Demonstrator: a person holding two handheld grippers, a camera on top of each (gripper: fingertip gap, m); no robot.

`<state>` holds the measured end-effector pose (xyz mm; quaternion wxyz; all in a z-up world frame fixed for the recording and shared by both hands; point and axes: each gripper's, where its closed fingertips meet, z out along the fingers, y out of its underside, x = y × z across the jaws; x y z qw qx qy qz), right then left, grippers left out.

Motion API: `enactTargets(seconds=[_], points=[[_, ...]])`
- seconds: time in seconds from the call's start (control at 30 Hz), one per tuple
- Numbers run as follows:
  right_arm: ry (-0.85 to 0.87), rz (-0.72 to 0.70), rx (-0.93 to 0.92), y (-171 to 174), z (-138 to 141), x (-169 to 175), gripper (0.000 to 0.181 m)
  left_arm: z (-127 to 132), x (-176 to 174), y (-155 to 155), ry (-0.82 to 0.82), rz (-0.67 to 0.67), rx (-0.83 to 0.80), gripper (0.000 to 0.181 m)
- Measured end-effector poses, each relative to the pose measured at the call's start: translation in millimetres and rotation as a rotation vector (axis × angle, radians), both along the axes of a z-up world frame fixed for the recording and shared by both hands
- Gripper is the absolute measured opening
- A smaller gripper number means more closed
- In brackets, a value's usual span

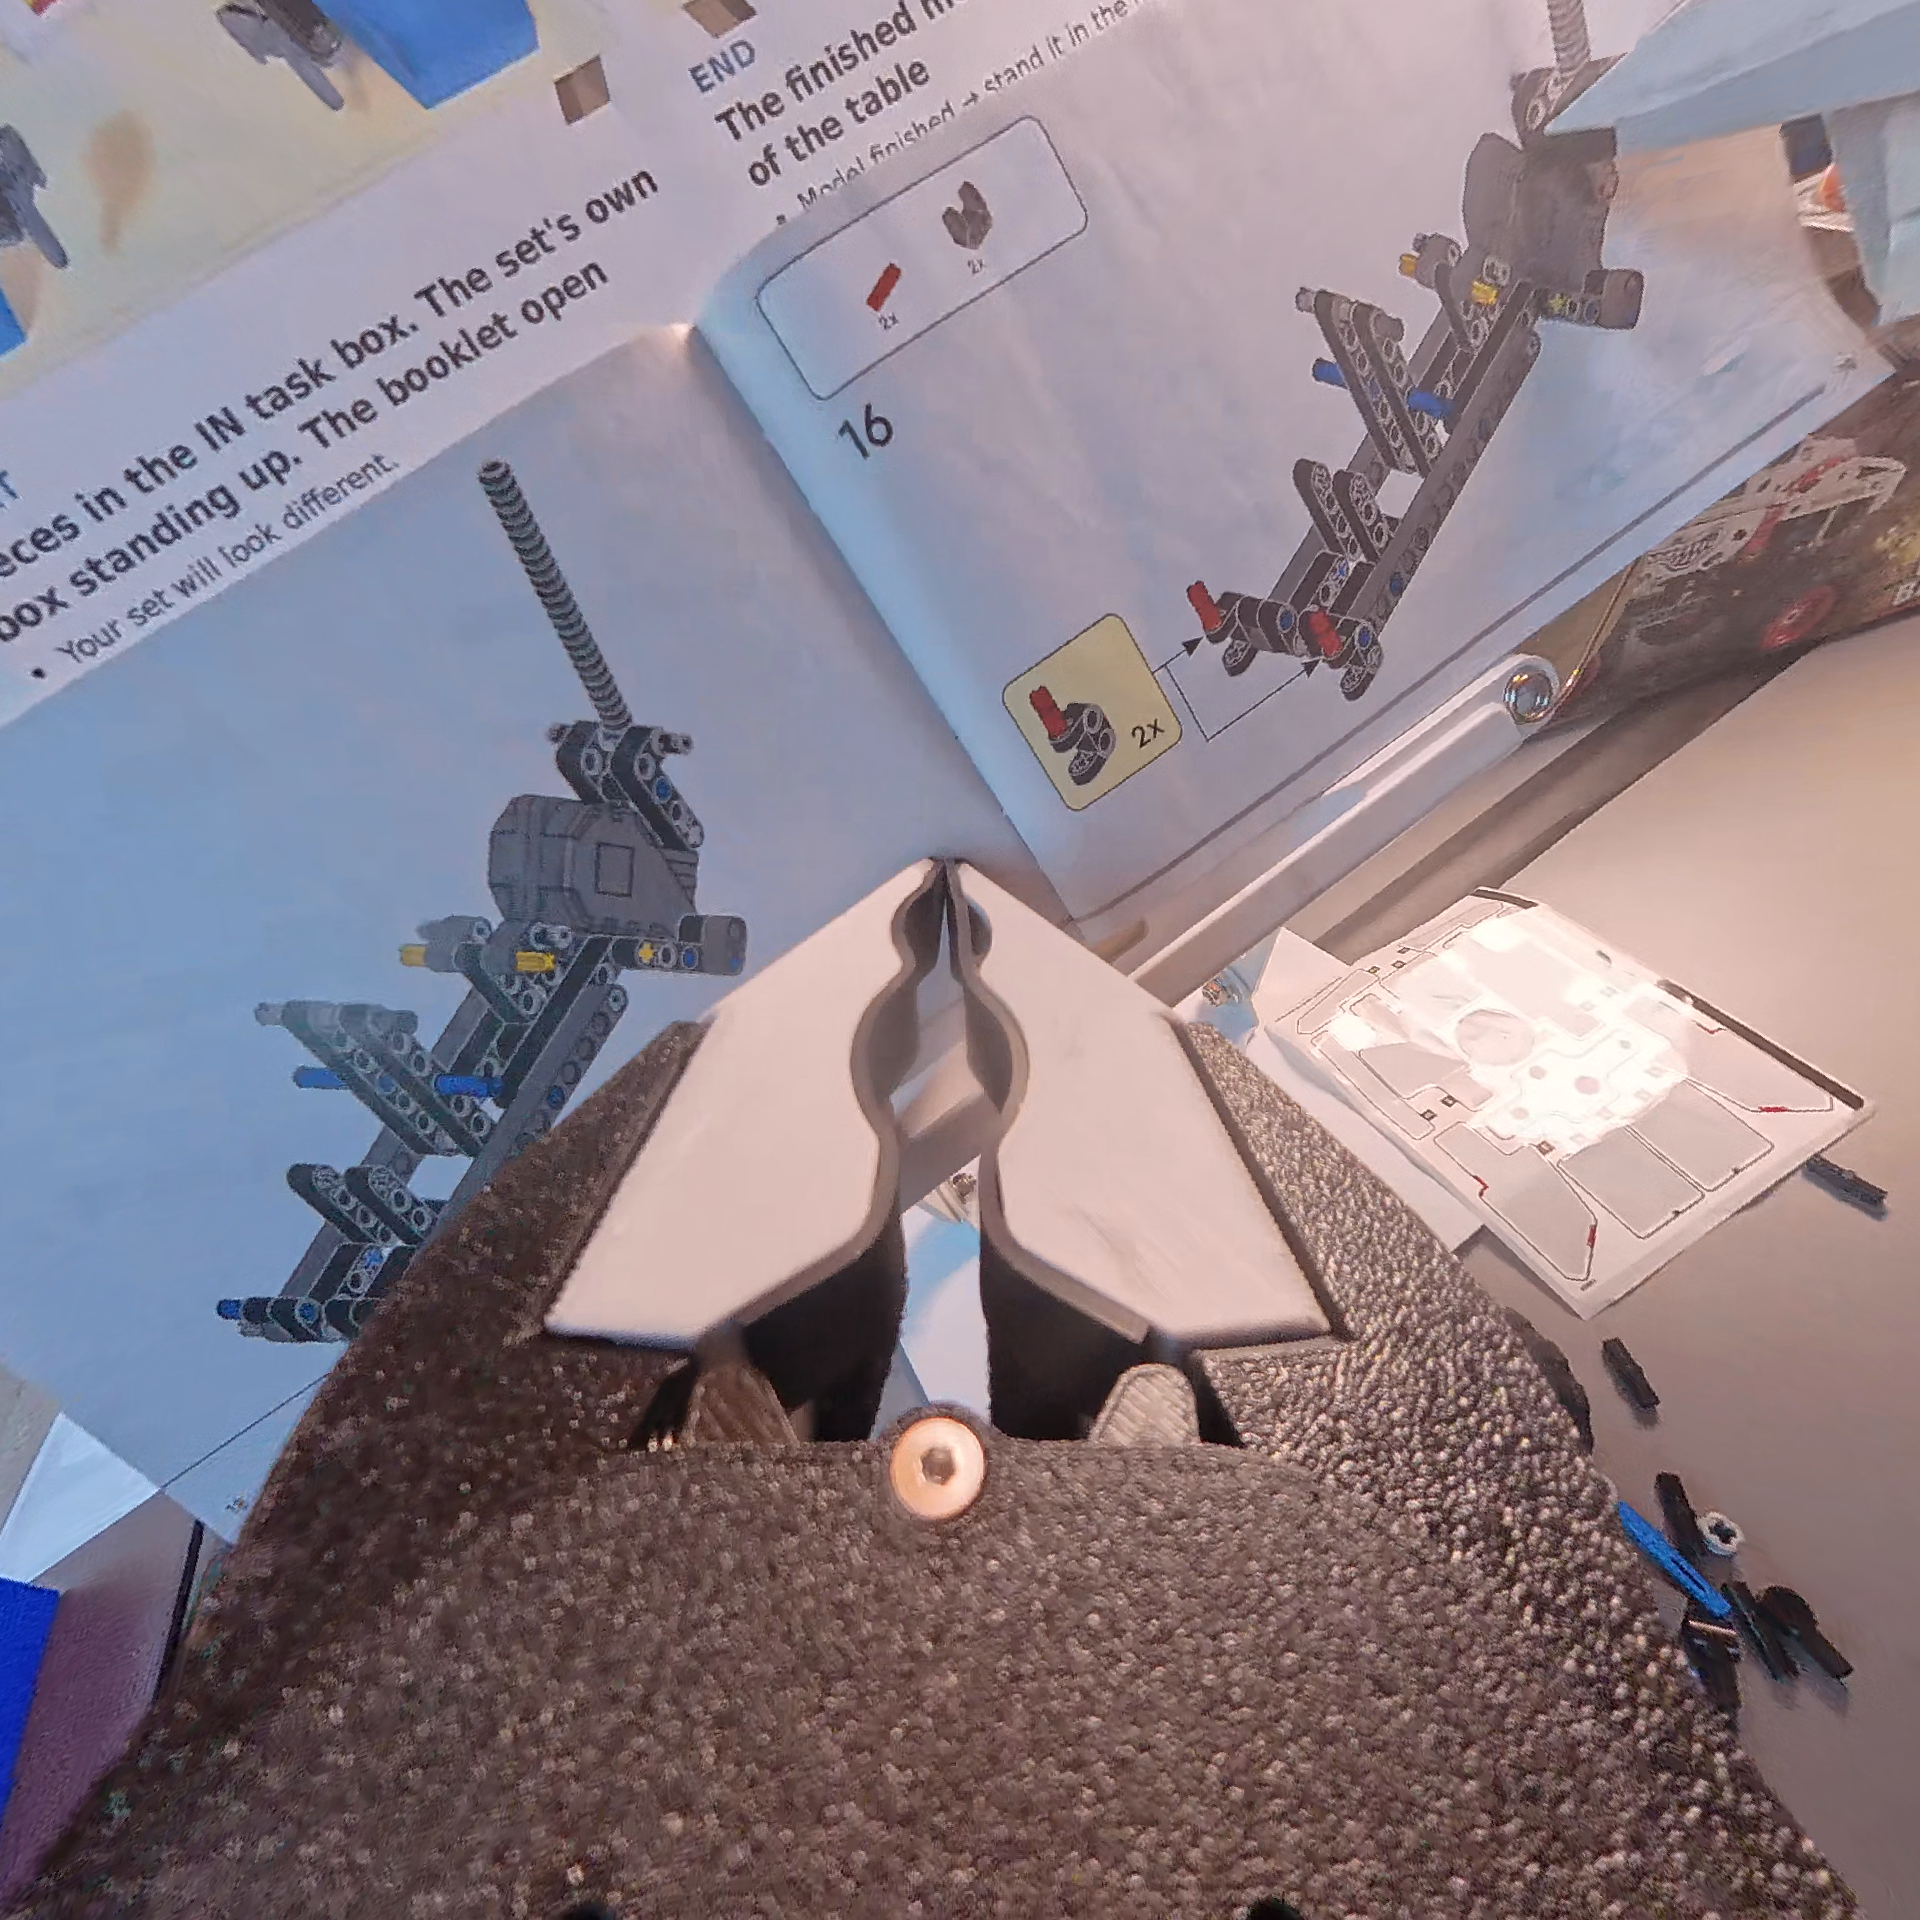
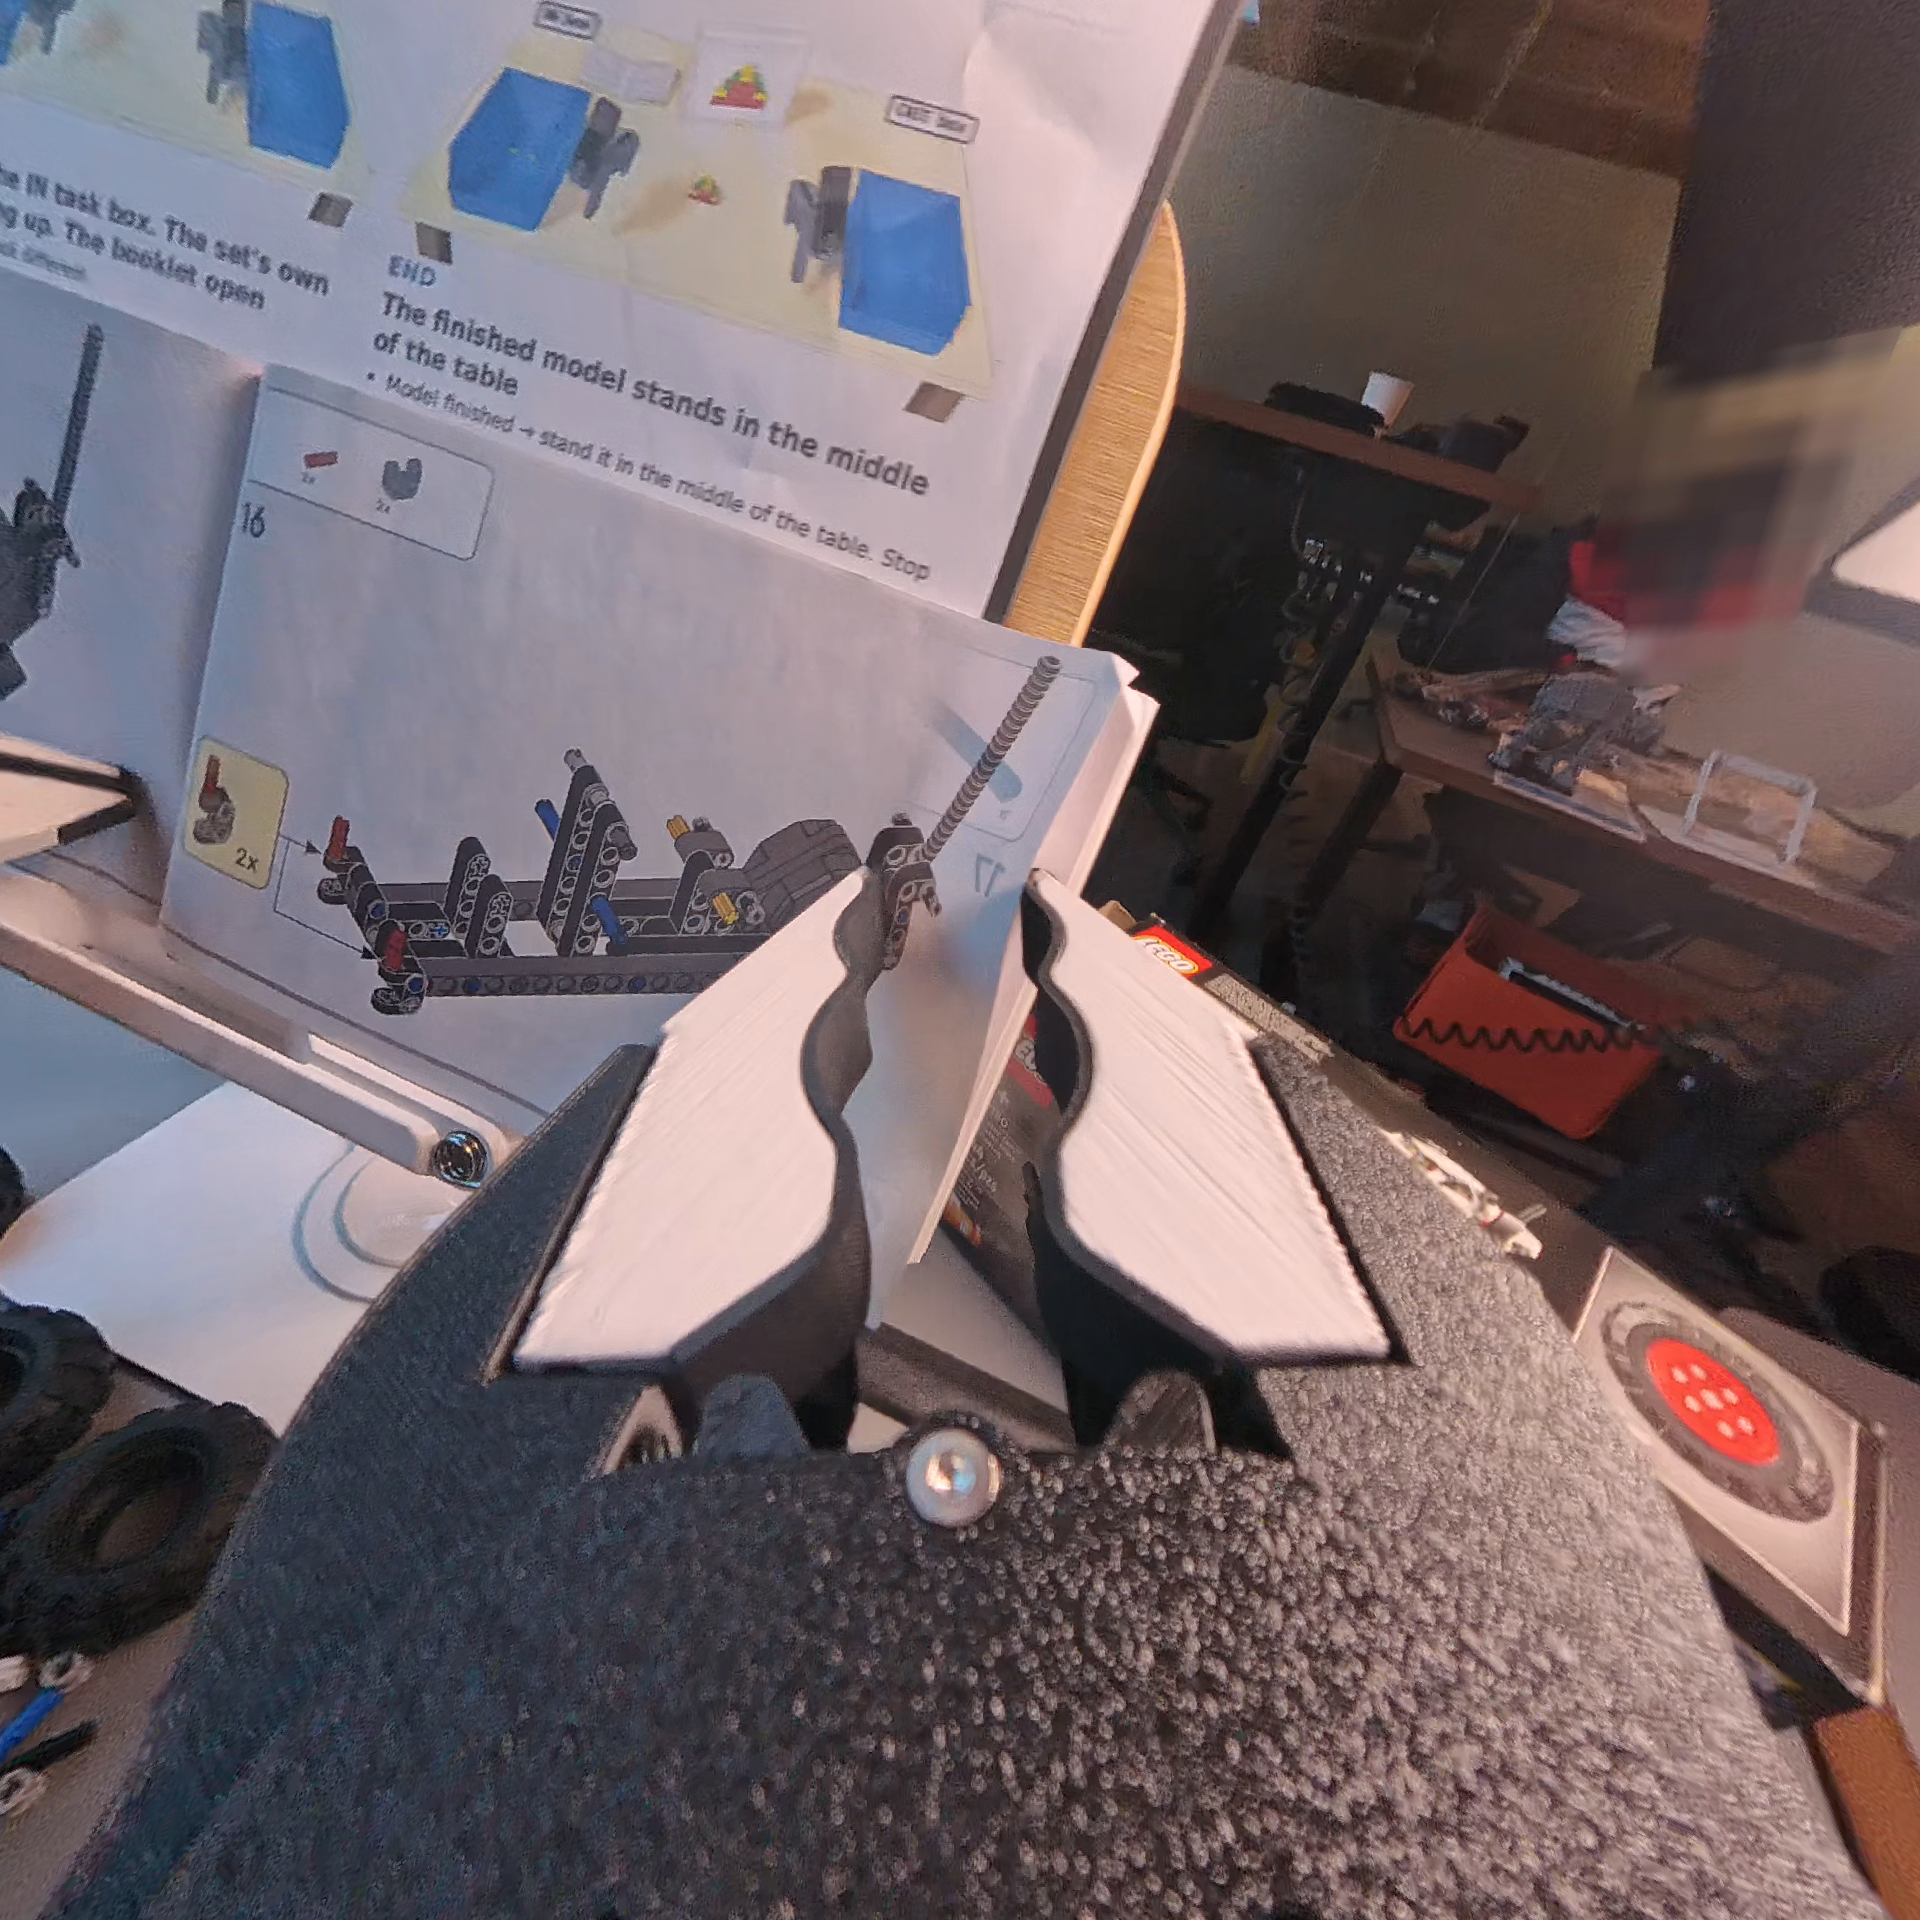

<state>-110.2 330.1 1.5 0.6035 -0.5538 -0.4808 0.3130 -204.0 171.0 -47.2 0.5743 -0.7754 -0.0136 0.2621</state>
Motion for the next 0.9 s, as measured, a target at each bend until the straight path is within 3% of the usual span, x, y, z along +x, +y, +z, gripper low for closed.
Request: enactTargets(seconds=[0.1,0.2,0.3,0.37,0.53,0.67,0.9], points=[[0.087,-0.076,-0.065,8,4,24,0.034,0,1,-1,-0.006,0.000,0.006,0.000],[0.160,-0.108,0.047,-13,7,50,0.036,-1,1,-1,0.011,0.007,-0.003,0.000],[0.104,-0.067,0.232,-54,-12,45,0.024,-1,2,1,0.031,0.022,-0.019,0.001],[0.040,-0.065,0.260,-65,-29,30,0.022,-1,3,2,0.030,0.032,-0.020,0.001],[-0.040,-0.163,0.244,-57,-55,6,0.037,-2,2,1,0.034,0.037,-0.009,0.000],[-0.072,-0.248,0.312,-47,-59,15,0.040,-3,2,-1,0.059,0.029,-0.018,0.000],[-0.219,-0.240,0.163,-19,-80,32,0.050,-3,1,-1,0.040,0.027,-0.016,0.000]])
